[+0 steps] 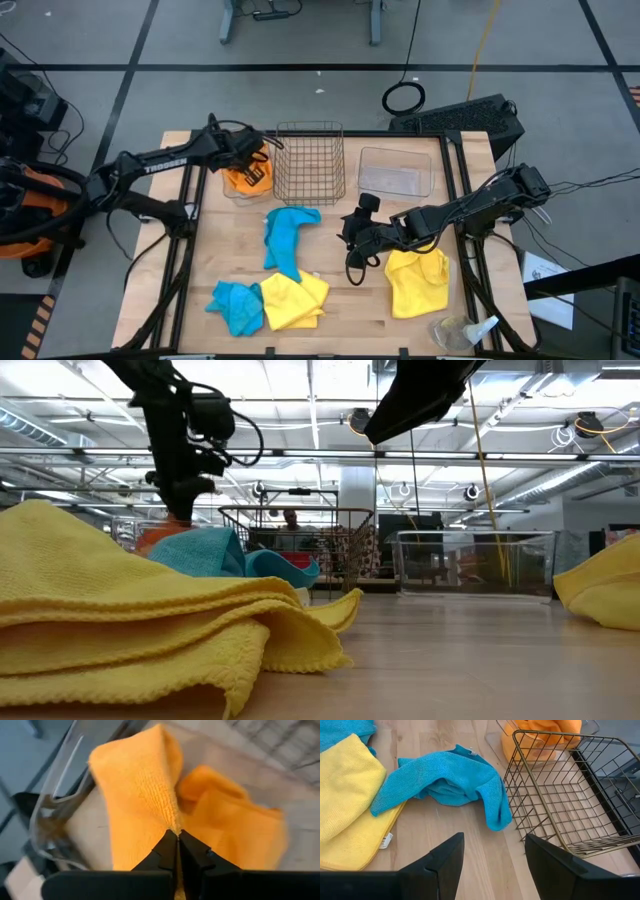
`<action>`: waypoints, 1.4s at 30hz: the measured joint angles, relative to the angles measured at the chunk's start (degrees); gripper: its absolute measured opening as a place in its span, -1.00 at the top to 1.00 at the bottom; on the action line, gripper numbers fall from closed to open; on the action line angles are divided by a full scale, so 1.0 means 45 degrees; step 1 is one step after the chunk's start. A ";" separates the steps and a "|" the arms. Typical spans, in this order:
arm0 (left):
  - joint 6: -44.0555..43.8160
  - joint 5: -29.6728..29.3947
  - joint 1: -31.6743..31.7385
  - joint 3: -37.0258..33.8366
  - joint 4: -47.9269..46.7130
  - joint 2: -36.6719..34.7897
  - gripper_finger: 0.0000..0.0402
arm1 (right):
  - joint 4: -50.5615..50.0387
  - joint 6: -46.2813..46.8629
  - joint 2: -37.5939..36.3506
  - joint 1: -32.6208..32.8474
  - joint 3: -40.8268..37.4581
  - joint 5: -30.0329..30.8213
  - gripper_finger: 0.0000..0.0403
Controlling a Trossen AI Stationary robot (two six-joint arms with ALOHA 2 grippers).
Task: Sort microfiber towel by color & place in baskets
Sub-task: Put the orange microfiber cloth into the left transparent bin
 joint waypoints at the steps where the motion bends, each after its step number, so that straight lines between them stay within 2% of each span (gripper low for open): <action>1: -0.0089 0.0149 -0.0013 0.0000 0.0042 -0.0134 0.90 | 0.0002 0.0001 -0.0001 0.0000 0.0000 -0.0001 -0.01; 8: -0.1219 0.0608 -0.0010 0.0000 -0.0160 -0.0931 0.76 | 0.0002 0.0006 -0.0005 0.0000 0.0000 -0.0002 -0.01; 14: -0.0734 0.0940 -0.0015 0.0000 -0.0091 -0.1044 0.41 | 0.0002 0.0009 -0.0005 0.0000 0.0000 -0.0002 -0.01; 18: -0.0296 -0.0299 -0.0006 0.0000 -0.0027 -0.1044 0.28 | 0.0007 0.0010 -0.0005 0.0000 0.0000 -0.0002 -0.01; 21: 0.0212 -0.0682 0.0321 0.0000 0.0236 -0.0988 0.37 | 0.0028 0.0011 -0.0005 0.0000 0.0000 0.0002 -0.01; 25: 0.0676 0.0149 0.0865 -0.0068 0.0748 -0.0462 0.68 | 0.0128 0.0011 -0.0005 0.0000 0.0000 -0.0001 -0.01; 27: 0.0680 0.0249 0.0999 -0.0211 0.1076 0.0008 0.86 | 0.0182 0.0011 -0.0005 0.0000 0.0000 -0.0002 -0.01; 29: 0.0478 0.0291 0.1073 -0.0489 0.1477 0.0518 0.96 | 0.0168 0.0080 -0.0005 0.0000 0.0000 -0.0002 -0.01; 36: -0.0106 0.0439 0.0914 -0.1397 0.2543 0.2008 0.98 | -0.0192 0.0321 -0.0005 0.0039 0.0005 -0.0002 -0.01; 42: -0.0232 0.1229 0.0748 -0.1671 0.3751 0.2199 0.98 | -0.0182 0.0287 -0.0005 0.0039 0.0005 -0.0002 -0.01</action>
